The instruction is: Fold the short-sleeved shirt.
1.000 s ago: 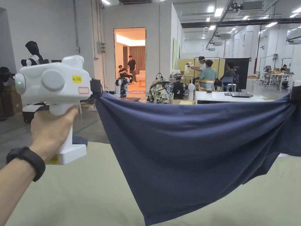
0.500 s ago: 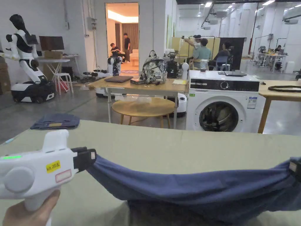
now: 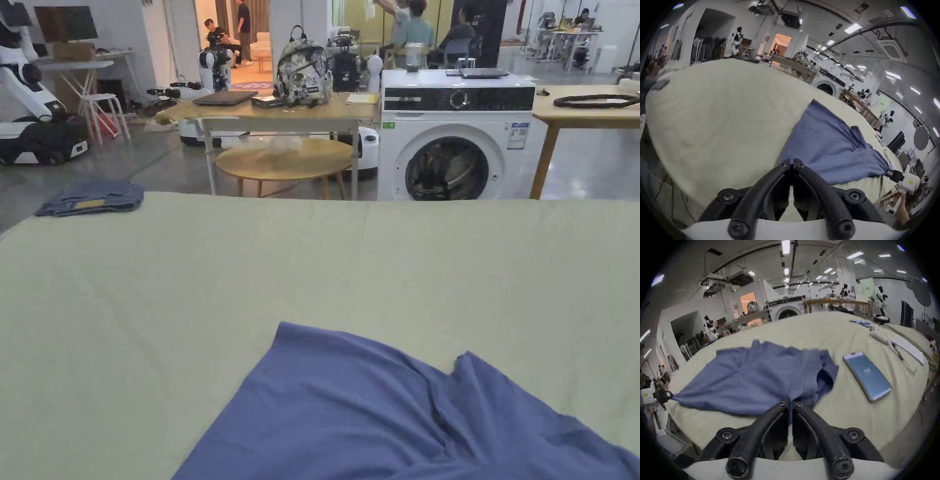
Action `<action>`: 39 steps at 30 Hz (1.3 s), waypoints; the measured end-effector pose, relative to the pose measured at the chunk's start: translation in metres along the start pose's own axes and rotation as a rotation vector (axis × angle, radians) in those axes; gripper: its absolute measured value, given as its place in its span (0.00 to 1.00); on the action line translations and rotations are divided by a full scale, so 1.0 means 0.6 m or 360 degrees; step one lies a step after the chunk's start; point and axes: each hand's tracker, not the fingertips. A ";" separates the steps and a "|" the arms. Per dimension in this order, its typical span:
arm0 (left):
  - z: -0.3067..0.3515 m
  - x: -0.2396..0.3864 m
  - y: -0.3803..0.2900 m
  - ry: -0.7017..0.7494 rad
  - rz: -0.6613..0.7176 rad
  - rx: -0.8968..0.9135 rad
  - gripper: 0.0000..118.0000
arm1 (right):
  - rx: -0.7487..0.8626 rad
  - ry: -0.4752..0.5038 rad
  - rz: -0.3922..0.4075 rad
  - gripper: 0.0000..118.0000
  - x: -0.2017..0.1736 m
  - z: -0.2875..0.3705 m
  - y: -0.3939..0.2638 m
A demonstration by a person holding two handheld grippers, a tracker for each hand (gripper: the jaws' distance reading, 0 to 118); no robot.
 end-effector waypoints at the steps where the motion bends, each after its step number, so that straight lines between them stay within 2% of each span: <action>1: -0.001 -0.005 -0.004 0.0008 -0.0019 -0.0006 0.00 | 0.0013 -0.0011 0.0011 0.02 -0.001 0.000 -0.007; 5: -0.003 -0.008 -0.007 -0.0022 -0.0076 -0.0012 0.00 | 0.0024 -0.0026 0.0087 0.02 -0.008 -0.004 -0.005; 6: -0.006 -0.005 -0.006 -0.0016 -0.0106 -0.0016 0.00 | 0.0014 -0.0036 0.0105 0.05 -0.007 -0.005 -0.009; 7: -0.005 0.001 -0.009 -0.0006 -0.0151 -0.0019 0.05 | 0.0011 -0.0050 0.0123 0.17 -0.006 -0.007 -0.010; 8: -0.005 0.005 -0.009 0.0046 -0.0208 -0.0004 0.18 | 0.0012 -0.0067 0.0127 0.40 -0.005 -0.006 -0.012; 9: -0.004 0.011 -0.008 0.0076 -0.0255 0.0020 0.27 | 0.0016 -0.0077 0.0118 0.47 -0.003 -0.003 -0.013; 11: 0.008 0.024 -0.008 0.0082 -0.0315 0.0061 0.36 | 0.0043 -0.0077 0.0090 0.47 0.003 0.019 -0.012; 16: 0.018 0.086 0.039 0.0003 -0.0402 0.0220 0.36 | 0.0284 -0.0029 -0.0005 0.47 -0.010 0.066 0.047; 19: 0.023 0.150 0.080 -0.0112 -0.0508 0.0396 0.36 | 0.0376 0.0030 0.0037 0.47 -0.037 0.071 0.106; 21: 0.027 0.194 0.102 -0.0205 -0.0572 0.0503 0.36 | 0.0443 0.0093 0.0096 0.42 -0.060 0.069 0.137; 23: 0.018 0.207 0.107 -0.0259 -0.0643 0.0557 0.36 | 0.0488 0.0155 0.0153 0.27 -0.077 0.063 0.156; 24: 0.014 0.223 0.112 -0.0260 -0.0665 0.0582 0.30 | 0.0500 0.0150 0.0178 0.20 -0.089 0.057 0.165; 26: 0.005 0.245 0.117 -0.0269 -0.0686 0.0570 0.00 | 0.0502 0.0112 0.0213 0.03 -0.107 0.044 0.176; 27: 0.005 0.266 0.123 -0.0281 -0.0692 0.0557 0.00 | 0.0507 0.0121 0.0221 0.00 -0.114 0.038 0.178; 34: -0.016 0.281 0.123 -0.0246 -0.0712 0.0511 0.00 | 0.0495 0.0084 0.0367 0.00 -0.148 0.005 0.189; 39: -0.008 0.262 0.131 -0.0223 -0.0687 0.0523 0.00 | 0.0485 0.0114 0.0362 0.00 -0.152 0.001 0.189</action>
